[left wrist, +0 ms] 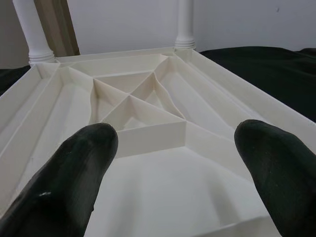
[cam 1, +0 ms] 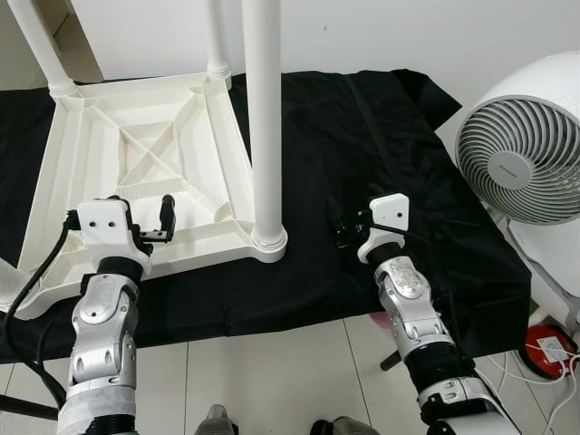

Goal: Building children table

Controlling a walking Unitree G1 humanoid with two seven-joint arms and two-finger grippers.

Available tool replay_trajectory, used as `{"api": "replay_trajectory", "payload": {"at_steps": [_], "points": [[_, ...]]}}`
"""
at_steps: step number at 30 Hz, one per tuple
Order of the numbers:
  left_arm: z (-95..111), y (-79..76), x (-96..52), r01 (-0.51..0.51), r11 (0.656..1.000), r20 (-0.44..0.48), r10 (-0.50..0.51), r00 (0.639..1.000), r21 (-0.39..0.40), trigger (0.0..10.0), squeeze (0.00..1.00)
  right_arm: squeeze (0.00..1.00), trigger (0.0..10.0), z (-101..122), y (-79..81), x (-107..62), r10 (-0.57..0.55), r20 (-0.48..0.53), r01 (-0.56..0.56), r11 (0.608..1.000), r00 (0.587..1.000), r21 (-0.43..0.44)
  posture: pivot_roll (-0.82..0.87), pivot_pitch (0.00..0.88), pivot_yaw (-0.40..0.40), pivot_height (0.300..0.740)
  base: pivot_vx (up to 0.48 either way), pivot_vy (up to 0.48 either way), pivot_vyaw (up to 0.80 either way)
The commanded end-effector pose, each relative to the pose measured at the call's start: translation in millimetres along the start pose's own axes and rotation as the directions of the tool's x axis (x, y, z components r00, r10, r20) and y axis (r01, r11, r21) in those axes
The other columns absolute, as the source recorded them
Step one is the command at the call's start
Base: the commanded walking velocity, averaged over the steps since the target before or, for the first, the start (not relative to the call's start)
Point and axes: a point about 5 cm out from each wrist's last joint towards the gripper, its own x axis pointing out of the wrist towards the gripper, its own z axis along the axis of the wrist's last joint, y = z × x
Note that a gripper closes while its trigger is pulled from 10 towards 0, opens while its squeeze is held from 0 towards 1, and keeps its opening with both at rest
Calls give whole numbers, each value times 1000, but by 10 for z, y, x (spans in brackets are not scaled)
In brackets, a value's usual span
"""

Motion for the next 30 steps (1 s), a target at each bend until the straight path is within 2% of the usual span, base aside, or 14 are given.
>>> {"api": "replay_trajectory", "payload": {"at_steps": [1, 13, 15, 27, 30], "points": [[-57, 39, -34, -93, 996, -15, 94, 996, 4, 10000, 0, 0, 10000, -19, -52, -46, -13, 2, 13, 1000, 1000, -1, -22, 79, -13, 740, 0, -480, 0], [-60, 53, -33, -105, 994, -8, 105, 994, 8, 10000, 0, 0, 10000, -33, -51, -58, 10, -1, -10, 1000, 1000, -17, -15, 57, -25, 740, 0, -441, 0], [-76, 56, -31, -117, 993, -21, 117, 993, 7, 10000, 0, 0, 10000, -37, -50, -58, 15, -5, -15, 1000, 1000, -26, -15, 57, -25, 740, 0, 0, 0], [-96, 57, -32, -120, 992, -31, 120, 992, 30, 10000, 0, 0, 10000, -58, -39, -68, 33, -20, -33, 999, 999, -27, -17, 67, -31, 740, 0, 0, 789], [-117, -22, -26, -71, 997, -45, 72, 996, 34, 10000, 0, 0, 10000, -47, -21, -58, 64, -20, -64, 998, 998, -19, -27, 84, -47, 740, 0, 0, 0]]}}
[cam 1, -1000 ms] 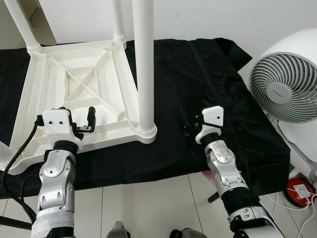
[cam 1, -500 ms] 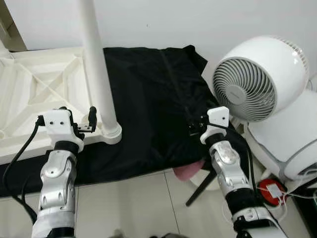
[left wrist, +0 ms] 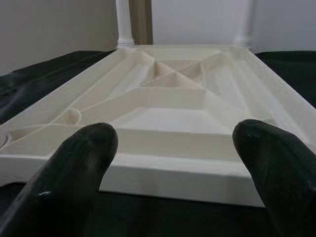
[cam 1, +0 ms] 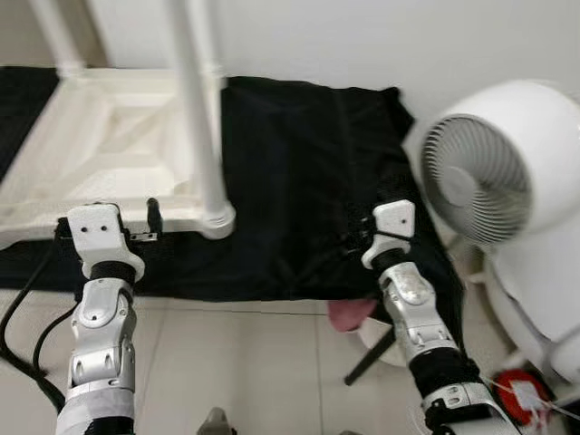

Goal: Building children table

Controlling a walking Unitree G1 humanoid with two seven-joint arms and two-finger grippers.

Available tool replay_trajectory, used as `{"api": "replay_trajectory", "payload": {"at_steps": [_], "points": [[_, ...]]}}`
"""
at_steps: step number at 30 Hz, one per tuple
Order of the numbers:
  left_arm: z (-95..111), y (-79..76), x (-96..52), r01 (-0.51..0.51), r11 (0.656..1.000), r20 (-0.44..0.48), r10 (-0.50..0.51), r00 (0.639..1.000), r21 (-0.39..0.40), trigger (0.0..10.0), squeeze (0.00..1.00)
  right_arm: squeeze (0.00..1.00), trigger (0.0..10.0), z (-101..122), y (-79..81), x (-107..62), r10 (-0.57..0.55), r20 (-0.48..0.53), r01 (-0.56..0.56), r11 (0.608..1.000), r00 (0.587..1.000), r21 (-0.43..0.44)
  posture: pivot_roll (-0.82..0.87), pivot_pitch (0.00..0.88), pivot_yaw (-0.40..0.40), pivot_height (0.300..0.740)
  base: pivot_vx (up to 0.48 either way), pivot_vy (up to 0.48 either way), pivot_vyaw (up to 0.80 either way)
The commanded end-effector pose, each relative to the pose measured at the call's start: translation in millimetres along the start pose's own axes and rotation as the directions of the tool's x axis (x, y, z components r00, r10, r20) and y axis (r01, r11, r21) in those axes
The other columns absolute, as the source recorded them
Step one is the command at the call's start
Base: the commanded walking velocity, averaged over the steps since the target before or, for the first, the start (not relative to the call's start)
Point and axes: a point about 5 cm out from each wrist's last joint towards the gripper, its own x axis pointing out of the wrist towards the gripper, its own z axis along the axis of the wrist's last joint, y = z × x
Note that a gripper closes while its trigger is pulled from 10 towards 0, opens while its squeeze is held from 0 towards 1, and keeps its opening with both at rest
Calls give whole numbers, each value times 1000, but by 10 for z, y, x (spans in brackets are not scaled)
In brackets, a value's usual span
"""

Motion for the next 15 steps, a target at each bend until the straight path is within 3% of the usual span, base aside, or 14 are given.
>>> {"api": "replay_trajectory", "payload": {"at_steps": [1, 3, 10, 15], "points": [[-39, -102, -10, 49, 999, -22, -49, 999, -2, 10000, 0, 0, 10000, 5, -81, -10, -15, -5, 15, 1000, 1000, -2, -27, 84, -47, 740, 0, 0, 0], [-62, -132, -16, 92, 996, -28, -92, 995, -5, 10000, 0, 0, 10000, 32, -88, 6, 3, 2, -3, 1000, 1000, -15, -38, 90, -46, 740, 0, 0, 0], [-22, 70, 76, 9, 1000, -22, -9, 1000, -23, 10000, 0, 0, 10000, 65, -147, 19, -31, 14, 31, 999, 999, -32, -43, 98, -26, 740, 0, 0, 0], [4, 124, 91, -20, 999, -14, 20, 1000, -27, 10000, 0, 0, 10000, 64, -162, 18, -49, 16, 49, 998, 999, -32, -43, 97, -23, 740, 0, 0, 0]]}}
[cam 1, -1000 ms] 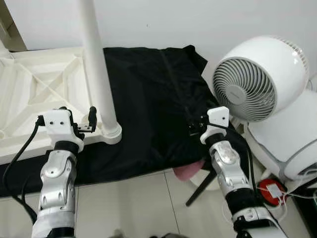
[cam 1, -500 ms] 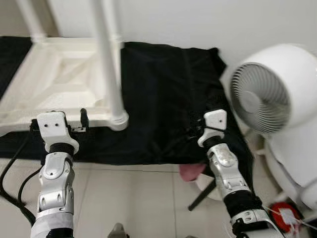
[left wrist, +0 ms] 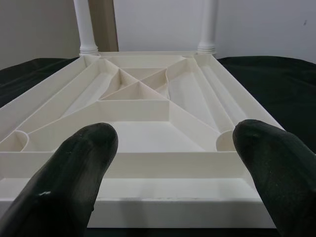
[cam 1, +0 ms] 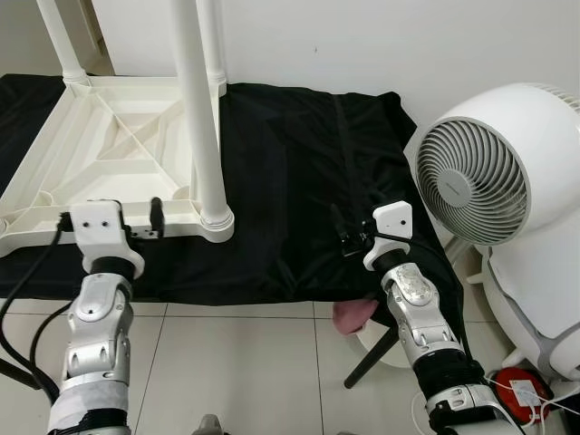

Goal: Building children table

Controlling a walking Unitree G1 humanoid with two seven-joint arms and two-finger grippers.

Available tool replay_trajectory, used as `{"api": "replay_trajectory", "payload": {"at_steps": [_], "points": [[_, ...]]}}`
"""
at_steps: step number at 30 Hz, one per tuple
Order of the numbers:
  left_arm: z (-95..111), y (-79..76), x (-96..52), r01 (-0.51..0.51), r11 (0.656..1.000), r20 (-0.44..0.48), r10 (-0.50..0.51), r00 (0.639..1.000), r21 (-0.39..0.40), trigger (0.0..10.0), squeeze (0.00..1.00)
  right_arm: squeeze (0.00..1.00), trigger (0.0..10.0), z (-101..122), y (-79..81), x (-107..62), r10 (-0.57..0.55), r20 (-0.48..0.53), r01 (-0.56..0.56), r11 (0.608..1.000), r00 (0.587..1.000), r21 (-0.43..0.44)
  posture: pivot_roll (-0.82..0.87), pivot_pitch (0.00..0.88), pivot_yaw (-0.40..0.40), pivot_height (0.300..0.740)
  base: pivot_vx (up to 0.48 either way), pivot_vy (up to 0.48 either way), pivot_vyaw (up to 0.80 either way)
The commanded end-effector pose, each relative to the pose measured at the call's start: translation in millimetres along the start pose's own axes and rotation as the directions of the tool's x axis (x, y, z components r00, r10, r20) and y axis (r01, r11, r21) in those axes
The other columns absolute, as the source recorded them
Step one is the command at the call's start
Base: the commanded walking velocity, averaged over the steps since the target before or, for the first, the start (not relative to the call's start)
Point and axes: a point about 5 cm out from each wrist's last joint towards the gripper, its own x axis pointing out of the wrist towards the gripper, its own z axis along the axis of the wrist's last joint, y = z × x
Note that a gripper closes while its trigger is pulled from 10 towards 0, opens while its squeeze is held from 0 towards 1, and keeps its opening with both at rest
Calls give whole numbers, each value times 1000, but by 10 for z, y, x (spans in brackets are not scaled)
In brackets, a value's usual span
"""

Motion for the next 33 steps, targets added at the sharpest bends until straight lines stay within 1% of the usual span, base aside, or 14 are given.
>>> {"api": "replay_trajectory", "payload": {"at_steps": [1, 3, 12, 33], "points": [[-23, 31, 8, -33, 999, -18, 33, 999, -7, 10000, 0, 0, 10000, 27, -30, 17, -14, 7, 14, 1000, 1000, -5, -43, 97, -23, 740, 0, 0, 0], [-22, 71, 9, -50, 999, -27, 50, 998, -15, 10000, 0, 0, 10000, 26, -38, 9, -27, 8, 27, 1000, 1000, -8, -40, 98, -21, 740, 0, 178, 0], [-43, 101, 14, -48, 999, -46, 47, 998, -16, 10000, 0, 0, 10000, 10, -54, -17, -32, 2, 32, 999, 999, -7, -41, 97, -12, 740, 0, 410, 0], [-73, 114, 19, -37, 999, -57, 36, 998, -15, 10000, 0, 0, 10000, -26, -38, -34, -32, -11, 32, 999, 999, -12, -35, 77, -20, 740, 0, 434, 0]]}}
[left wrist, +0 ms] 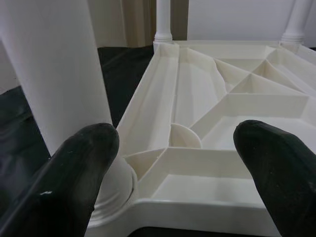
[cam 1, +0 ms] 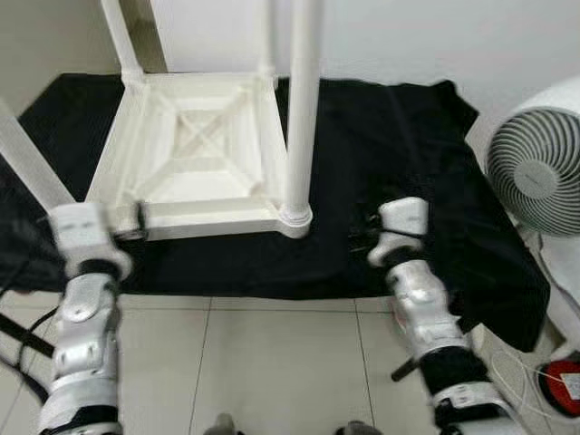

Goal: Building children table

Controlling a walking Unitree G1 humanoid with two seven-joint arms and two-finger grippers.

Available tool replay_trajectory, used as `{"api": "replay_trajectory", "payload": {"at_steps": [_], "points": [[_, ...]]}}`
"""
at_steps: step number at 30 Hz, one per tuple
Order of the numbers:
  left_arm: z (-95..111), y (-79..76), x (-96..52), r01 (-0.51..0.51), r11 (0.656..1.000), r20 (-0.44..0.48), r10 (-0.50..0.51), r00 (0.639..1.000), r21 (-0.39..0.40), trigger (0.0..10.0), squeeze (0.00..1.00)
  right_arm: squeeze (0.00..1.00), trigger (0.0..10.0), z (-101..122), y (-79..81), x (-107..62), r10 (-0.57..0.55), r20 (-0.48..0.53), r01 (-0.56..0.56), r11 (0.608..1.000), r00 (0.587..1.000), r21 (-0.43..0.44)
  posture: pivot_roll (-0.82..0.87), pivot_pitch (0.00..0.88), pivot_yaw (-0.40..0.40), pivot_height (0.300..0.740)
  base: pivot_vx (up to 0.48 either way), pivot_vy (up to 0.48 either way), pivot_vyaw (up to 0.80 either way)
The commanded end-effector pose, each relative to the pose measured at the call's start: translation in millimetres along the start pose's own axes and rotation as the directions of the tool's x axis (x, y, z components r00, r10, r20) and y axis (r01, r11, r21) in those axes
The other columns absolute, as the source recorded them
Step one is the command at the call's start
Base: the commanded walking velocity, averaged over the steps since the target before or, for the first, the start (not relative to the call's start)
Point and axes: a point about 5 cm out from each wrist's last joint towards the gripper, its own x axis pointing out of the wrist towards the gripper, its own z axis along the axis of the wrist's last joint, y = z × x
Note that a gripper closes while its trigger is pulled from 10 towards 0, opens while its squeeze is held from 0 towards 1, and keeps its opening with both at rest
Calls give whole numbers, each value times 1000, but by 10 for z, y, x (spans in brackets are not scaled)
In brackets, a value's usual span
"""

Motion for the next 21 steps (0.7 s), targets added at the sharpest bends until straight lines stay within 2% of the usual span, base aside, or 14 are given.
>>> {"api": "replay_trajectory", "payload": {"at_steps": [1, 12, 13, 19, 21], "points": [[-30, -46, -7, 10, 1000, -12, -10, 1000, -16, 10000, 0, 0, 10000, -35, -116, -52, -32, -17, 32, 999, 999, -19, -35, 77, -20, 740, 0, 349, 0], [1, -150, -37, 120, 990, 2, -120, 993, 69, 10000, 0, 0, 10000, -76, -140, -91, -56, -36, 55, 998, 998, -31, -29, 90, -18, 740, 0, 32, 0], [-7, -181, -76, 160, 985, 3, -160, 987, 72, 10000, 0, 0, 10000, -97, -189, -121, -96, -47, 94, 995, 994, -27, -29, 90, -18, 740, 0, 0, 0], [-49, -225, -208, 218, 973, -8, -218, 976, 71, 10000, 0, 0, 10000, -113, -281, -223, -178, -46, 177, 983, 983, -43, -27, 109, -11, 740, 0, 0, 0], [-95, -248, -326, 245, 968, -22, -244, 969, 56, 10000, 0, 0, 10000, -107, -299, -308, -223, -31, 221, 974, 974, -56, -26, 113, -10, 740, 0, 0, 0]]}}
